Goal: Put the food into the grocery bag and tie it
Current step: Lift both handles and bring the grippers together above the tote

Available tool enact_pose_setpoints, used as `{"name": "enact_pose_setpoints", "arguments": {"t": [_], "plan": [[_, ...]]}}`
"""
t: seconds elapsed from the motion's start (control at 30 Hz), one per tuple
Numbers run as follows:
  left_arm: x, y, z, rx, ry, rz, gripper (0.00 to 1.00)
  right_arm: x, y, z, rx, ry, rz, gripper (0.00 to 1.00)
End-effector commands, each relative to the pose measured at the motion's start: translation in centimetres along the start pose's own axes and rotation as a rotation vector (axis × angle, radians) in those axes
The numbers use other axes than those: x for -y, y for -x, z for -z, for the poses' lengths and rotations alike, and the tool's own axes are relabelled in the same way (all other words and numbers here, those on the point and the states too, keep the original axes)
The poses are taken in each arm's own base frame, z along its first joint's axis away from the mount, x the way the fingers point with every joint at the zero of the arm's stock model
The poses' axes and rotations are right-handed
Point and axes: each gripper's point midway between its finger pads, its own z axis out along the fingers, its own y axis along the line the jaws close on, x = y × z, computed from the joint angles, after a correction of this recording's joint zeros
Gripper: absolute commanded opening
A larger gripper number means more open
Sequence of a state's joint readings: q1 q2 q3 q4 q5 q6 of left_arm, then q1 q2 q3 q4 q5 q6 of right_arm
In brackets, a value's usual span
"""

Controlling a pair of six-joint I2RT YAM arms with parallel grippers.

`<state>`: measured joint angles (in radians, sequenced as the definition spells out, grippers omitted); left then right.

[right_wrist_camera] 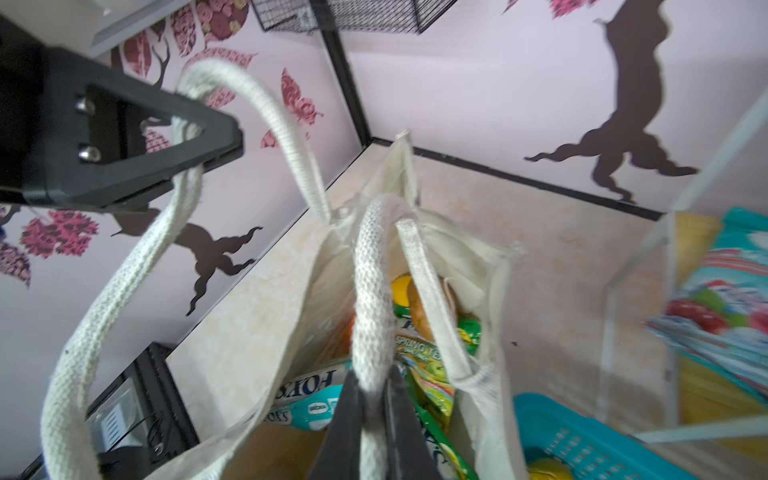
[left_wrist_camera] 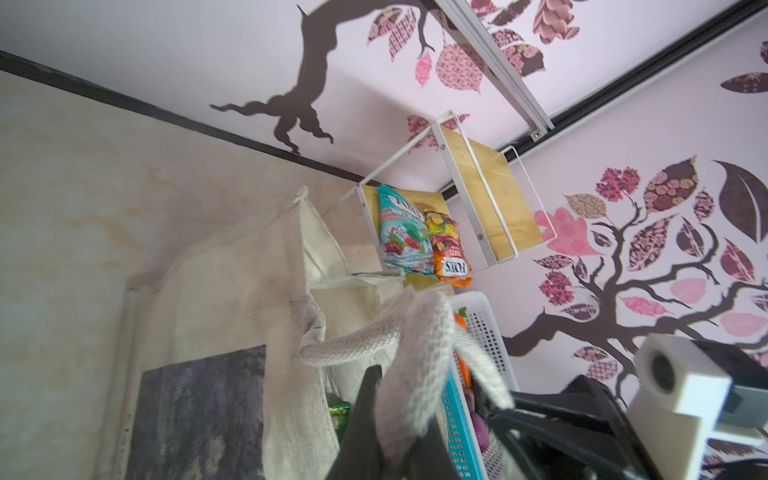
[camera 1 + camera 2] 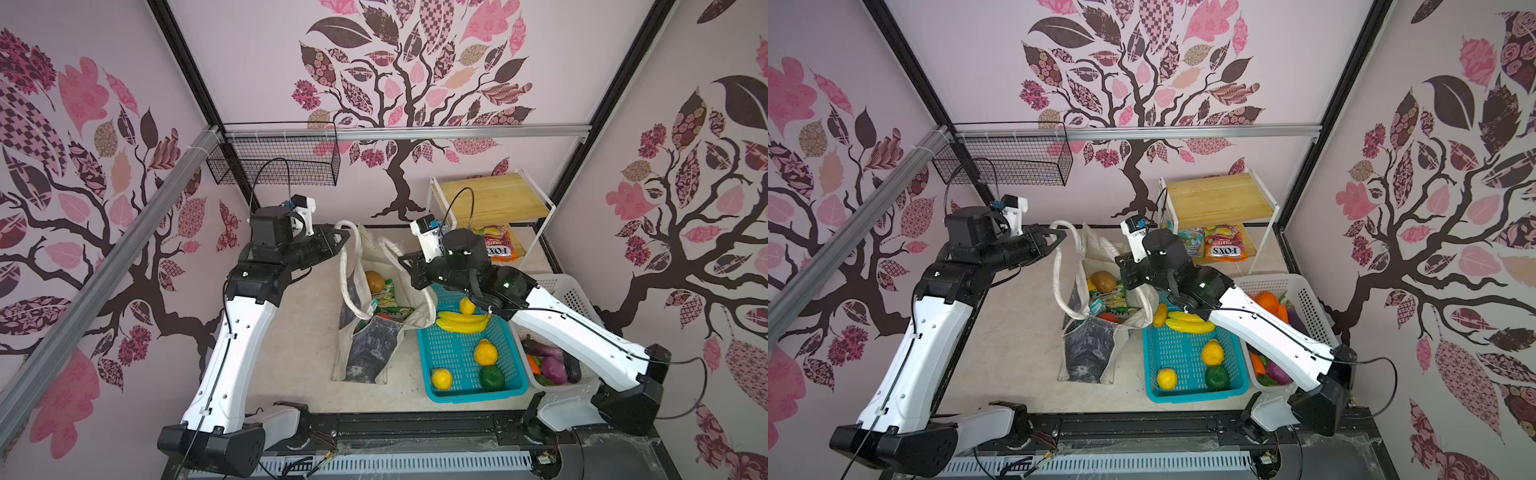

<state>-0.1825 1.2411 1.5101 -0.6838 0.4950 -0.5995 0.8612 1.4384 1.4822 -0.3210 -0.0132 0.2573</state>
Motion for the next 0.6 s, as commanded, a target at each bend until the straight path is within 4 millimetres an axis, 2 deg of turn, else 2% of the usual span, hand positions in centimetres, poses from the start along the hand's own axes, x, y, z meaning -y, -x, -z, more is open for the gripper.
{"name": "enact_pose_setpoints", "arguments": {"t": [0.0,0.03,0.1,0.2,0.3,0.43,0.57], "plan": [[1.8,-0.5,-0.3,-0.017,0.03,-0.082,0.0,-4.2,-0.1,-1.2,0.012,0.166,0.024,0.0],[1.6,-1.0,-0.5,-0.038,0.084,-0.116,0.0,-5.4,-0.7,-1.4,-0.012,0.225,0.014,0.0],[1.2,-2.0,-1.1,-0.088,0.125,-0.135,0.0,-6.5,-1.3,-1.6,-0.042,0.292,-0.015,0.0],[1.2,-2.3,-1.8,-0.102,0.108,-0.12,0.0,-6.5,-1.8,-1.7,-0.009,0.318,-0.028,0.0],[2.5,-2.0,-1.9,-0.082,0.061,-0.121,0.0,-6.8,-2.5,-1.6,-0.004,0.349,-0.027,0.0],[3.7,-2.4,-2.9,-0.099,0.1,-0.187,0.0,-8.3,-2.9,-0.1,0.035,0.472,-0.021,0.0],[4.2,-3.6,-5.1,-0.173,0.075,-0.182,0.0,-8.1,-3.1,1.1,0.088,0.489,-0.008,0.0]]}}
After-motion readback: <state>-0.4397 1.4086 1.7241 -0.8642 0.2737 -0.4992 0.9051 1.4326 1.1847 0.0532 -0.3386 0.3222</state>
